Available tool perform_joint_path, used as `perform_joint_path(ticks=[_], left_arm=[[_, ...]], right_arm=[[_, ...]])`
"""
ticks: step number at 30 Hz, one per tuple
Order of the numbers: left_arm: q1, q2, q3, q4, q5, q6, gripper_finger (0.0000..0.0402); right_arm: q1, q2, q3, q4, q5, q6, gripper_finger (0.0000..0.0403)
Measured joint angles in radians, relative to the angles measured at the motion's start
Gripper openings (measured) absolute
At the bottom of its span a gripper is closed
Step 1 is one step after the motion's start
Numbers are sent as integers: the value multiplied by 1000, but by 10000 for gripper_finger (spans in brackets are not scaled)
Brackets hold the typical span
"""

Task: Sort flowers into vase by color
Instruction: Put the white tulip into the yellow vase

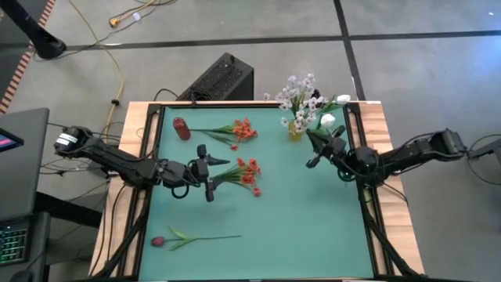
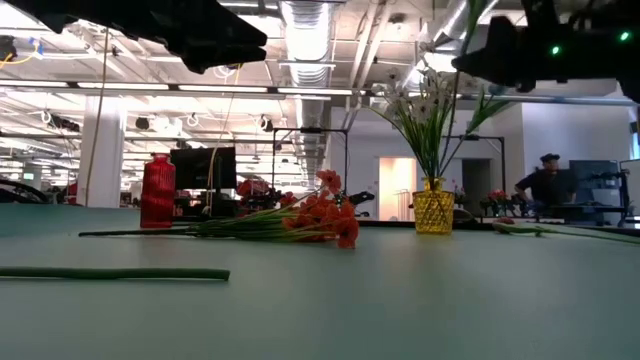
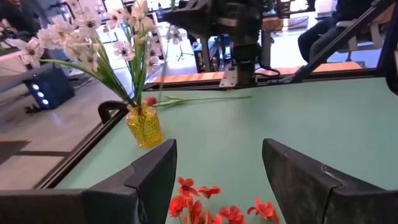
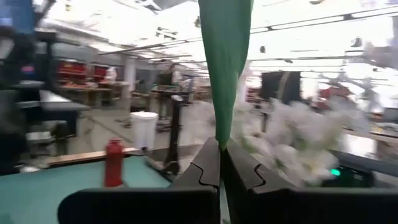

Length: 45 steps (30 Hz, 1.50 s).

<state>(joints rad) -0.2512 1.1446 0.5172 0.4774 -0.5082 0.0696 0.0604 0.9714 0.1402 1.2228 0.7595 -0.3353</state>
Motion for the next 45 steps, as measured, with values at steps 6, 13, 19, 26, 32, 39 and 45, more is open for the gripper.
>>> perform_joint_path(ticks=[6,13,19,26,32,39,45], left_arm=[[0,0,0,-21,2,-3,226],[17,1,0,-17,2,-5,226],[28,1,0,-17,16,-22,226],[29,1,0,-16,15,-11,226],[29,1,0,-16,14,-11,226],[29,1,0,-15,13,-3,226],[29,1,0,-16,13,-3,226]], right_arm=[[-92,-6,-76,195,-39,-3,28],[-203,-1,-86,212,-118,67,28],[-282,-1,-86,171,-187,149,28],[-328,-1,-86,121,-216,216,28],[-347,-1,-85,119,-217,237,29],[-398,-2,25,-148,-217,372,29],[-402,-2,115,-304,-215,388,29]])
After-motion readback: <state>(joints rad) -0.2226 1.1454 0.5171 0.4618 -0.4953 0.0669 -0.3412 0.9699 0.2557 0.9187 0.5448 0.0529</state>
